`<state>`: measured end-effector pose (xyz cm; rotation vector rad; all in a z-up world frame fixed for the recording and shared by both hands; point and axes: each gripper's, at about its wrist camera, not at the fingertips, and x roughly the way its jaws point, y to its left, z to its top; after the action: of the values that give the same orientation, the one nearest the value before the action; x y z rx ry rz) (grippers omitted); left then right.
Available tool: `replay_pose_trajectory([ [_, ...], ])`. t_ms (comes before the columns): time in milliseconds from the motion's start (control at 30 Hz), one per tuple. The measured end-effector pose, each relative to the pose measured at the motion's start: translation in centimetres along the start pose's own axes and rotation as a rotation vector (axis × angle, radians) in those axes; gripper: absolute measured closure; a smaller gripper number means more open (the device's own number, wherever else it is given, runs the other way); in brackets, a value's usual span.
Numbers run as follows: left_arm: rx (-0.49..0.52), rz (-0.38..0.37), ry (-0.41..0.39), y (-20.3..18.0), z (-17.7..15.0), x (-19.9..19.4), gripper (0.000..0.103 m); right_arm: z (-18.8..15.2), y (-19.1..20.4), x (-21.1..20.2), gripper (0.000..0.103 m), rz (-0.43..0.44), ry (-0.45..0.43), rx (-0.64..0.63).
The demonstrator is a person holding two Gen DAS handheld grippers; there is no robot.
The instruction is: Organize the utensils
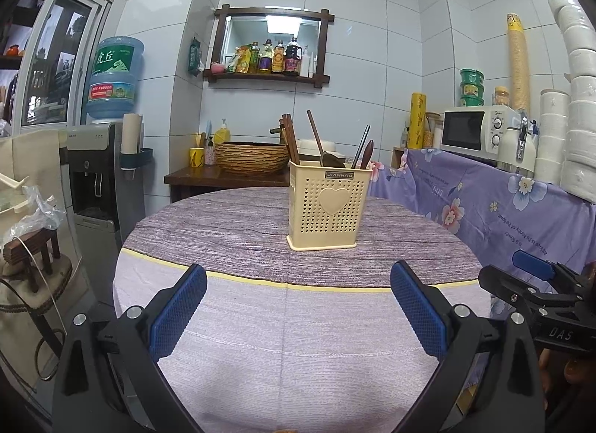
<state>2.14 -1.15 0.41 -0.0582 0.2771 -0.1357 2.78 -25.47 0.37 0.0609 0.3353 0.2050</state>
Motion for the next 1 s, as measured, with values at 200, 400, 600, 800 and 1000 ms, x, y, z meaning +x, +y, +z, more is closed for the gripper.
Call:
replay_pose_trajectory([
  [200, -0.006, 0.002, 0.012, -0.09, 0.02, 0.11, 0.005, -0.09, -0.05, 0.15, 0.006, 0.001, 0.005, 0.003],
  [400, -0.006, 0.005, 0.014, -0.21, 0.06, 0.10, 0.005, -0.09, 0.09, 0.23, 0.006, 0.001, 0.010, 0.003],
  [600, 0.000, 0.004, 0.006, -0.43, -0.01, 0.01, 0.005, -0.03, 0.10, 0.30, 0.006, 0.000, 0.012, 0.003],
  [800, 0.000, 0.010, 0.003, -0.48, -0.09, -0.04, 0.005, -0.12, 0.18, 0.37, 0.006, 0.000, 0.013, 0.003],
  [1000, -0.002, 0.020, 0.015, -0.34, -0.06, 0.16, 0.005, -0.33, 0.27, 0.54, 0.006, 0.000, 0.018, 0.004],
])
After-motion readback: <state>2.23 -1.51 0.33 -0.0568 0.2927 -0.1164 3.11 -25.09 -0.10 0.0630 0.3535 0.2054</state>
